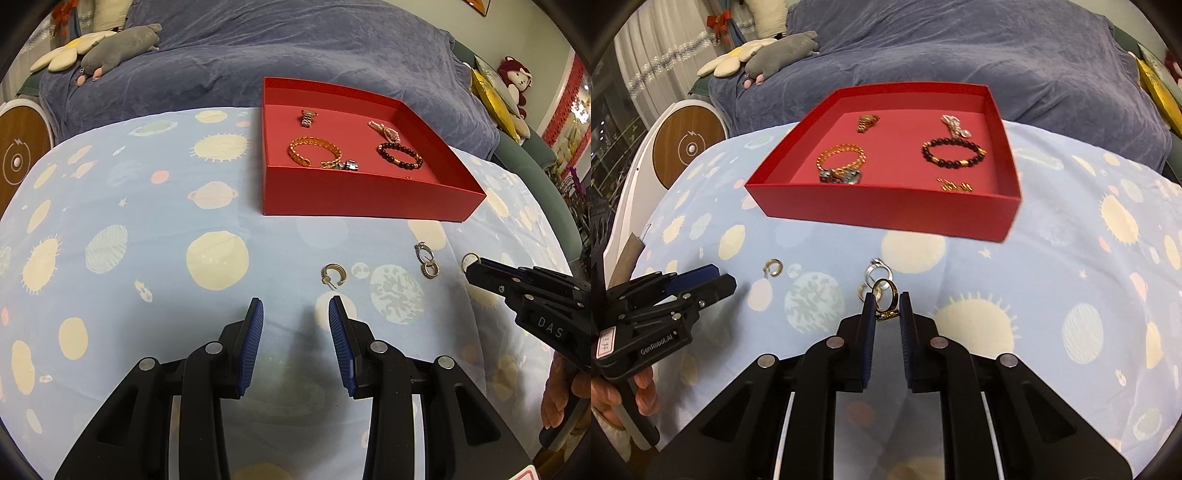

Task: Organize jewelry

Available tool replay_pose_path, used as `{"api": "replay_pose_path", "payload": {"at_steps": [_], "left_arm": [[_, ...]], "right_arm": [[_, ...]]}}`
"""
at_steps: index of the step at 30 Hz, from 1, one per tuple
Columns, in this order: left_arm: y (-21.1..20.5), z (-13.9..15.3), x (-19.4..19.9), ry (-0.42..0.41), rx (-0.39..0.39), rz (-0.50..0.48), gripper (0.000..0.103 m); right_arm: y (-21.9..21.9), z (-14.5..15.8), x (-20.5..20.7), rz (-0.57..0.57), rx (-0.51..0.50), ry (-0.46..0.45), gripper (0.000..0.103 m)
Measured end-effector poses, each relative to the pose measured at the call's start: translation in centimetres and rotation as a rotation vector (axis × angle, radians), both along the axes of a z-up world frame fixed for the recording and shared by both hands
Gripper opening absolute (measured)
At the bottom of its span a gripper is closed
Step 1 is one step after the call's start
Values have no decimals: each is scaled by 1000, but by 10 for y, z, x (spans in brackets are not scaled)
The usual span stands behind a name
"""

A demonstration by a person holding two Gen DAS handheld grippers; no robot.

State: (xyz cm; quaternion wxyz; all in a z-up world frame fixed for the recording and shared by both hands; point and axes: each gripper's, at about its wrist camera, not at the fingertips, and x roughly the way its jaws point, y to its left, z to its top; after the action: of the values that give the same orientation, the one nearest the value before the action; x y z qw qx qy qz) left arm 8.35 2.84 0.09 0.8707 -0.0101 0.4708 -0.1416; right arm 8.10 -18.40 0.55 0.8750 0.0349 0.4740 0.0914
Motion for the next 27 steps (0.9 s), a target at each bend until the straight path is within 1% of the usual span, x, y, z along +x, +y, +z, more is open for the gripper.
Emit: {"api": "replay_pose_path", "payload": {"at_steps": [3, 8, 12, 14, 16, 20, 22, 24, 26, 27], "left_arm": [[-11, -3, 1, -1, 5, -19, 35], [-29, -5, 3, -8, 13, -40, 35], [-46, -2, 9, -11, -10, -70, 35], [-59, 1, 13, -16, -28, -85, 35], [-73, 2, 17, -24, -24, -96, 35], [-102, -6, 23, 9, -42, -122, 35], [-116, -9, 25, 7, -47, -133, 35], [-130, -12, 28, 1, -40, -144, 35], [-141, -16, 30, -8, -9, -144, 35], [-146, -16, 30, -29, 17, -148, 32]], "right_arm": [[-9, -4, -4, -12, 0, 8, 12], [-14, 0, -11, -12, 9, 2, 12], [-17, 3, -14, -9, 14, -4, 12], [-20, 4, -15, -14, 16, -4, 12], [-24, 4, -16, -22, 18, -4, 12], [-31, 5, -18, -38, 16, -5, 12], [-37, 5, -18, -51, 20, -2, 12], [-42, 6, -18, -62, 24, -1, 12], [-46, 7, -18, -70, 25, -4, 12], [-48, 7, -18, -72, 28, -4, 12]]}}
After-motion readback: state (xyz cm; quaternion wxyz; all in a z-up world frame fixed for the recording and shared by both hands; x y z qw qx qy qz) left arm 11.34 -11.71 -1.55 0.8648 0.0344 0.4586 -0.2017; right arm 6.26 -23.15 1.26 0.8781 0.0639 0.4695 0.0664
